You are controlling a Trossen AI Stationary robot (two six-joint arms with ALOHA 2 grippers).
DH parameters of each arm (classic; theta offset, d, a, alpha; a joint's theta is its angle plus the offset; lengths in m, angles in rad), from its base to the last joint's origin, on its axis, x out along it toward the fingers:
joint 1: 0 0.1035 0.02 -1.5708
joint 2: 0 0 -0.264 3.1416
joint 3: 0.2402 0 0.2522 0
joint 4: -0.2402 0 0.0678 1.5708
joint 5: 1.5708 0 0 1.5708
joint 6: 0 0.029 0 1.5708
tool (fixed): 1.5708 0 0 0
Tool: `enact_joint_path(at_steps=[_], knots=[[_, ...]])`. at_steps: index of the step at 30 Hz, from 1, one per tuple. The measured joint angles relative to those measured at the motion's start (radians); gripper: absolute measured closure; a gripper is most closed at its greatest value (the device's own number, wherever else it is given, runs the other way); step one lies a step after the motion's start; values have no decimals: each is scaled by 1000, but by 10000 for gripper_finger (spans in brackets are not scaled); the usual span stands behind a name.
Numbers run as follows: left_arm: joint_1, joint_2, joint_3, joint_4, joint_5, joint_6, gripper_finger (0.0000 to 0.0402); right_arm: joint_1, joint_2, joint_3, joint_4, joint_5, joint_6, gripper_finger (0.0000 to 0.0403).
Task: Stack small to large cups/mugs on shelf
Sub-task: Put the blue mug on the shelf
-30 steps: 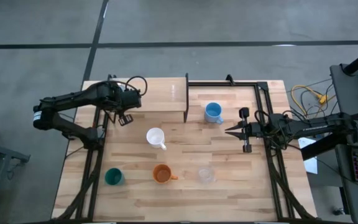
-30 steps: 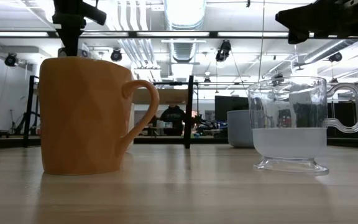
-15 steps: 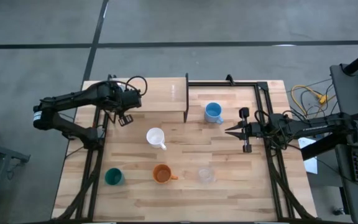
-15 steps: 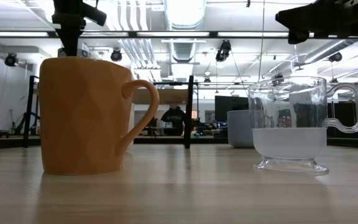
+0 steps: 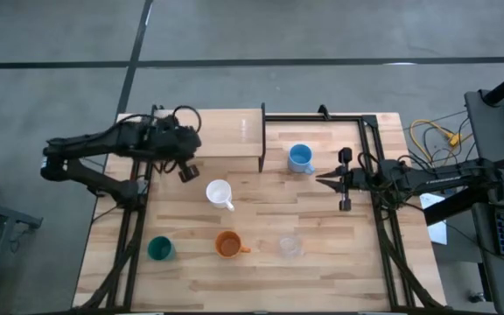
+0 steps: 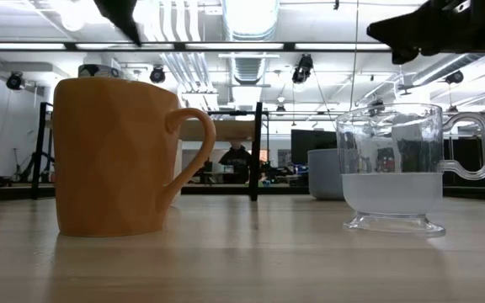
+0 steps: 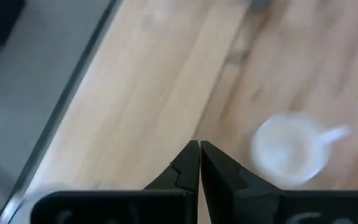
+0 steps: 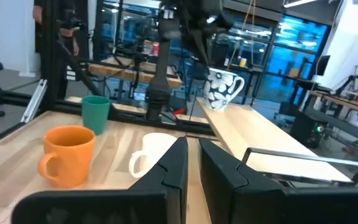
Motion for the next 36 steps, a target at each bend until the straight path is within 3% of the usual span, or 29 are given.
enact_joint_path(at_steps=[6,12,24,36], knots=[[-170,-81,-103,286,-45,67,401,0,21,62,-81,19,78,372],[-262,-160,-276,574,-66,153,402,1,114,168,-209,26,143,372],[-289,-327,-643,1082,-67,369,402,0,313,390,-432,30,279,372],[-289,-515,-858,1403,-67,473,402,-46,533,503,-621,127,366,372]])
